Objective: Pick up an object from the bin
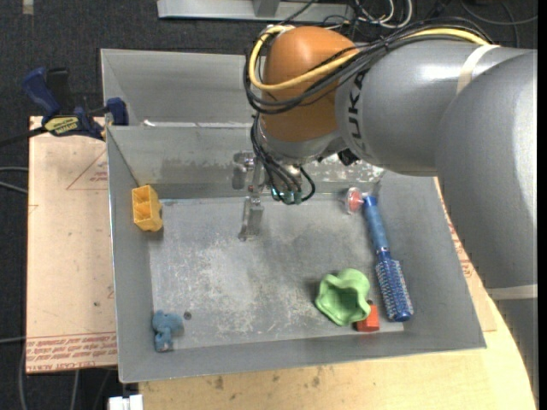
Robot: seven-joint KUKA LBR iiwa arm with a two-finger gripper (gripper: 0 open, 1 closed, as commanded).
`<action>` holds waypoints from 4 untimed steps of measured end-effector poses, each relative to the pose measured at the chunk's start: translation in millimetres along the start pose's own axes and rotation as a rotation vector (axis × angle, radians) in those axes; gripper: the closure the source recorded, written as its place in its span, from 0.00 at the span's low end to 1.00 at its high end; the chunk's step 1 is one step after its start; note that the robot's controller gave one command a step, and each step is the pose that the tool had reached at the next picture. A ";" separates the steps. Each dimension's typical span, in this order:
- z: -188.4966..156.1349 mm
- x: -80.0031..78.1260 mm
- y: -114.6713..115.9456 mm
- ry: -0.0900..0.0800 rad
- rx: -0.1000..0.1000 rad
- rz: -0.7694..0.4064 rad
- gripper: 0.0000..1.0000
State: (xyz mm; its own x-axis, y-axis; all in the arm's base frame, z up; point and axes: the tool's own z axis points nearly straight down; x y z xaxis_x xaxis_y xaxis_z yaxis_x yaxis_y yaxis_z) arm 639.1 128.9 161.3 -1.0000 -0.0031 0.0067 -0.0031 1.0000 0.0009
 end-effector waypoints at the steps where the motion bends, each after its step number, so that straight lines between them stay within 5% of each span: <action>1: 24.4 35.3 48.9 -0.004 -0.002 0.154 0.00; 2: 60.4 155.0 79.1 0.000 0.001 0.430 0.00; 3: 93.0 141.9 114.6 -0.008 -0.001 -0.063 0.00; 4: 92.4 141.7 113.6 -0.007 -0.001 -0.060 1.00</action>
Offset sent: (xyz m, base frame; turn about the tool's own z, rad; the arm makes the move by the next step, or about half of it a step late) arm -0.0343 0.0457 -0.0229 0.1595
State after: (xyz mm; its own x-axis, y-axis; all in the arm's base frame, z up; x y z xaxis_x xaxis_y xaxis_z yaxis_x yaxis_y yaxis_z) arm 496.4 242.2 69.9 -0.9980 -0.0631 -0.0008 -0.0631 0.9980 0.0016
